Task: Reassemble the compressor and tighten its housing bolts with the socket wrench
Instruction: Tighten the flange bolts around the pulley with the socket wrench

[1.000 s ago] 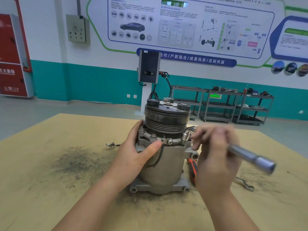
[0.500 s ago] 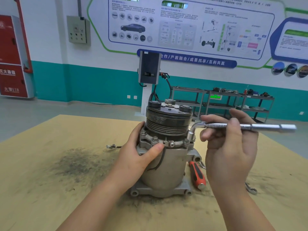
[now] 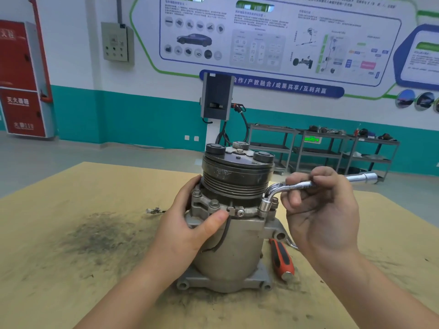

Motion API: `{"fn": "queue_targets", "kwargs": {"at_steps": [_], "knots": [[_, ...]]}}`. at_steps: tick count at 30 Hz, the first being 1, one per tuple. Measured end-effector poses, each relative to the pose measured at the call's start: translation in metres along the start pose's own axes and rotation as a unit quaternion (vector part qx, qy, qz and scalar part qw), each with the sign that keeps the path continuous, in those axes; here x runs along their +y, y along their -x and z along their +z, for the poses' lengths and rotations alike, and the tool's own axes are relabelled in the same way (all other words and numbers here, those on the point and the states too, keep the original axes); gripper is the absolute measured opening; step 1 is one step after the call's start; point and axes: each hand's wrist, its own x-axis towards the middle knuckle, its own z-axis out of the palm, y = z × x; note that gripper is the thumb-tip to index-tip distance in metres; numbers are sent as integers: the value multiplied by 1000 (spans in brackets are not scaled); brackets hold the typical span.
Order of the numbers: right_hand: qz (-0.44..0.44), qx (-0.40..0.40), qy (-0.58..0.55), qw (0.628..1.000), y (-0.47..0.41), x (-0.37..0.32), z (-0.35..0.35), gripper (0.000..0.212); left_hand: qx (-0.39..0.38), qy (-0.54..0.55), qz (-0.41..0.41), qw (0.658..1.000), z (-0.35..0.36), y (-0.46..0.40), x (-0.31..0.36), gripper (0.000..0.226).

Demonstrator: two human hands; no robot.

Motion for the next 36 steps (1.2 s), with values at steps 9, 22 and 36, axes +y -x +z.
{"fn": "queue_targets", "kwargs": {"at_steps": [9,22,36], "knots": [[-323,-219,291,874,18,4,-9,11,-7,-105,-19,994,-1,8,10,106],[-432,-260,353,788,0,3,10,11,44,-152,-66,985,22,-5,10,119],[-38,21,80,996,-36,5,-3,16,29,-175,-46,983,15,-19,-11,129]]}}
